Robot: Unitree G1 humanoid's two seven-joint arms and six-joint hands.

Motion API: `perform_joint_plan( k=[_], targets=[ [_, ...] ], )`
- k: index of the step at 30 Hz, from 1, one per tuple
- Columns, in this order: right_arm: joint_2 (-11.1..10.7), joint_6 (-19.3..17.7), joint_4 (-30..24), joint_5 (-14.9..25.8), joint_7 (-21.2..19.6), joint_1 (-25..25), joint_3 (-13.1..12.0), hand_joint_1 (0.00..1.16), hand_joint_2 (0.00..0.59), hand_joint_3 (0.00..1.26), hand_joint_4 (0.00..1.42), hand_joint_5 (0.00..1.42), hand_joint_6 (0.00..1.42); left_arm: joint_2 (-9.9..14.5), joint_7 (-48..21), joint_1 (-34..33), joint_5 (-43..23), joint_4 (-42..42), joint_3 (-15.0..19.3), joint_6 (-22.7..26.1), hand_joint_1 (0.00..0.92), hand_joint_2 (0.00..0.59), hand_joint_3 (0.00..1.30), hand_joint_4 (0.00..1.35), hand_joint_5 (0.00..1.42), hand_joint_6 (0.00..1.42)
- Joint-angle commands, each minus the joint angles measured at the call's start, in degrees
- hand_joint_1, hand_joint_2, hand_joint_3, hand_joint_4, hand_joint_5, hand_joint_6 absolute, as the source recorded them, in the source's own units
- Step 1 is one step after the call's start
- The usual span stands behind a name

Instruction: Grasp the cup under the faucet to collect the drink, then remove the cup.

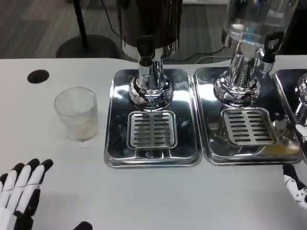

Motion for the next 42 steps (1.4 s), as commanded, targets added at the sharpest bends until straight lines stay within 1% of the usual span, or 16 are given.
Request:
perform_joint_plan(
  k=[1, 4, 7, 8, 11, 13, 15, 18, 19, 21, 26, 29, 32, 34, 35, 42],
  targets=[
    [-0.12, 0.8, 0.26, 0.42, 0.39, -0.71, -0.2, 0.62, 0.461, 0.14, 0.13, 0.07, 0.03, -0.23, -0.44, -0.08, -4.36, 1.49, 1.42, -1.09, 0.062, 0.091, 0.07, 0.0, 0.0, 0.0],
    [-0.09, 1.02, 0.23, 0.36, 0.41, -0.83, -0.08, 0.62, 0.461, 0.14, 0.13, 0.07, 0.03, -0.38, -1.49, -0.39, -8.28, 2.61, 1.96, -2.04, 0.067, 0.087, 0.05, 0.0, 0.0, 0.0],
    [-0.02, 1.24, 0.15, 0.43, 0.47, -0.94, -0.03, 0.62, 0.461, 0.14, 0.14, 0.07, 0.03, -0.45, -4.05, -1.68, -15.31, 5.47, 2.67, -2.94, 0.089, 0.067, 0.01, 0.0, 0.0, 0.0],
    [-0.01, 1.3, 0.12, 0.46, 0.48, -0.97, -0.01, 0.62, 0.461, 0.14, 0.14, 0.07, 0.03, -0.3, -5.6, -2.52, -18.95, 7.13, 3.03, -3.45, 0.096, 0.06, 0.0, 0.0, 0.0, 0.0],
    [0.02, 1.51, 0.04, 0.5, 0.52, -0.96, -0.01, 0.62, 0.461, 0.14, 0.14, 0.07, 0.03, -0.12, -8.19, -3.73, -23.83, 9.53, 3.71, -4.55, 0.138, 0.049, 0.0, 0.0, 0.01, 0.01],
    [0.05, 1.61, 0.15, 0.61, 0.54, -0.93, -0.09, 0.62, 0.461, 0.14, 0.14, 0.07, 0.03, 0.05, -11.8, -5.57, -29.96, 12.32, 4.29, -4.96, 0.167, 0.041, 0.0, 0.0, 0.01, 0.03],
    [0.08, 1.73, 0.28, 0.75, 0.53, -0.88, -0.16, 0.62, 0.461, 0.14, 0.14, 0.07, 0.03, -0.03, -13.96, -6.49, -32.88, 13.75, 4.81, -5.39, 0.18, 0.037, 0.0, 0.0, 0.02, 0.05],
    [0.01, 1.9, 0.32, 0.78, 0.55, -0.94, -0.1, 0.62, 0.461, 0.14, 0.14, 0.07, 0.03, -0.55, -17.47, -8.47, -38.18, 16.28, 5.57, -5.28, 0.229, 0.028, 0.0, 0.0, 0.04, 0.09],
    [-0.01, 1.94, 0.33, 0.79, 0.55, -0.97, -0.09, 0.62, 0.461, 0.14, 0.14, 0.07, 0.03, -0.93, -19.19, -9.78, -41.4, 17.71, 5.86, -4.98, 0.249, 0.028, 0.0, 0.0, 0.04, 0.1],
    [-0.11, 2.13, 0.24, 0.94, 0.73, -1.23, -0.24, 0.62, 0.461, 0.14, 0.14, 0.07, 0.03, -1.44, -21.53, -11.31, -45.05, 19.46, 6.38, -4.85, 0.272, 0.028, 0.0, 0.0, 0.06, 0.11],
    [-0.27, 2.38, 0.12, 1.07, 0.97, -1.6, -0.33, 0.62, 0.461, 0.14, 0.14, 0.07, 0.03, -2.39, -24.76, -14.01, -48.97, 21.01, 7.7, -4.21, 0.326, 0.012, 0.0, 0.0, 0.07, 0.13],
    [-0.26, 2.5, 0.15, 1.14, 1.02, -1.83, -0.33, 0.62, 0.461, 0.14, 0.15, 0.07, 0.03, -2.91, -25.99, -14.97, -49.92, 21.22, 8.48, -3.66, 0.371, 0.007, 0.0, 0.0, 0.08, 0.14],
    [-0.26, 2.65, 0.2, 1.17, 1.07, -1.98, -0.3, 0.62, 0.461, 0.14, 0.15, 0.07, 0.03, -2.71, -26.96, -16.5, -50.24, 21.13, 9.25, -2.39, 0.461, 0.015, 0.0, 0.0, 0.09, 0.15],
    [-0.21, 2.76, 0.32, 1.2, 1.1, -2.04, -0.3, 0.62, 0.461, 0.14, 0.15, 0.07, 0.03, -2.29, -27.54, -17.9, -50.32, 21.54, 9.8, -1.5, 0.541, 0.022, 0.0, 0.0, 0.08, 0.14],
    [-0.19, 2.8, 0.37, 1.25, 1.12, -2.05, -0.32, 0.62, 0.461, 0.15, 0.15, 0.07, 0.03, -2.12, -27.82, -18.56, -50.4, 21.87, 10.06, -1.16, 0.562, 0.025, 0.0, 0.0, 0.08, 0.14],
    [-0.17, 2.88, 0.18, 1.41, 1.21, -1.96, -0.22, 0.62, 0.461, 0.15, 0.15, 0.07, 0.03, -1.0, -29.39, -23.53, -50.1, 25.77, 11.67, 0.52, 0.578, 0.019, 0.0, 0.0, 0.08, 0.13]
  ],
)
